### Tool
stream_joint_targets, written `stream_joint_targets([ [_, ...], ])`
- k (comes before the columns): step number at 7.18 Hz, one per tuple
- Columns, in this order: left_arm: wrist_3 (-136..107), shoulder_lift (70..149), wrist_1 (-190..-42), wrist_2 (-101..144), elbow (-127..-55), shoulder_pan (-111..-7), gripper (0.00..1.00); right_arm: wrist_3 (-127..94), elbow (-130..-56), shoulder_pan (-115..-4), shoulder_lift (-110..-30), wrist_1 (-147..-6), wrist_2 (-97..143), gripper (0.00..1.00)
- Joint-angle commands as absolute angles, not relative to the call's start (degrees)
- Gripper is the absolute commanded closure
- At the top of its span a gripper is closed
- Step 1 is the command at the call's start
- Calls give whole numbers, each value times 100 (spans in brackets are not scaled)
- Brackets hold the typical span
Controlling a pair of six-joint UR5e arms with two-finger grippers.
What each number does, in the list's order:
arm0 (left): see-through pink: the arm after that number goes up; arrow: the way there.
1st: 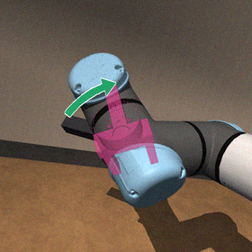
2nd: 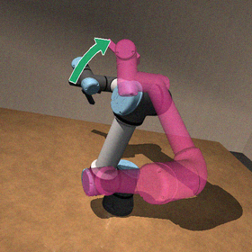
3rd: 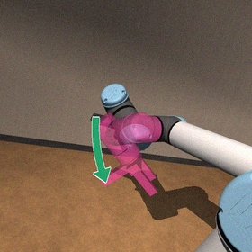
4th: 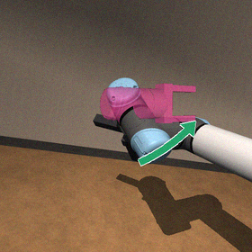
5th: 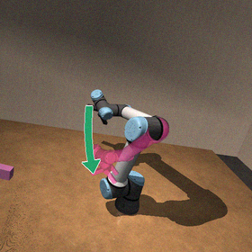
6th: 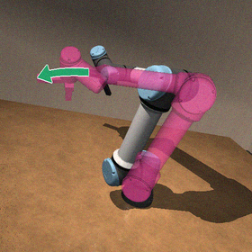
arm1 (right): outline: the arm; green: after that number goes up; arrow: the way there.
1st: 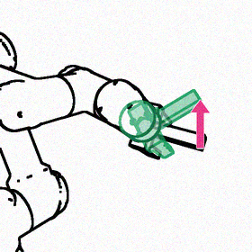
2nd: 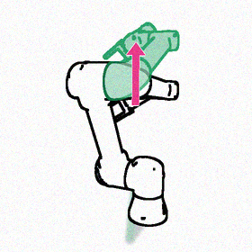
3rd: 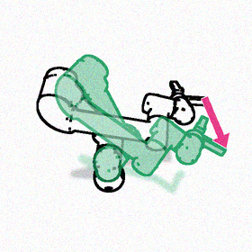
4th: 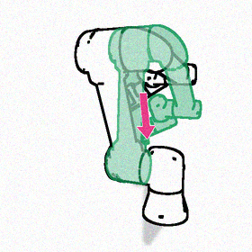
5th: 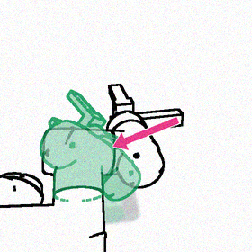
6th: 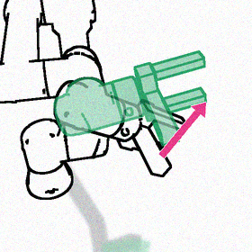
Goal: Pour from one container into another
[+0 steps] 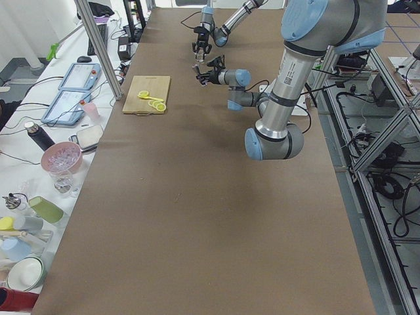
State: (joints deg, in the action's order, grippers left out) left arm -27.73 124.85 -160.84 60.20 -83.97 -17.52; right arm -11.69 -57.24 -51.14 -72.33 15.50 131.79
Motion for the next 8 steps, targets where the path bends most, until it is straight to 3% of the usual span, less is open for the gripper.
stream_joint_targets([
  [1,-2425,12524,-16592,6188,-8280,-1714,100,-1134,-6080,-5264,-7225,1136,13534,100],
  [4,-2364,12507,-17014,6179,-8200,-1696,100,-1029,-6572,-5317,-7102,671,13553,100],
  [8,-2338,12481,-17034,6275,-8244,-1722,100,610,-8345,-5651,-7128,-2225,14131,100],
])
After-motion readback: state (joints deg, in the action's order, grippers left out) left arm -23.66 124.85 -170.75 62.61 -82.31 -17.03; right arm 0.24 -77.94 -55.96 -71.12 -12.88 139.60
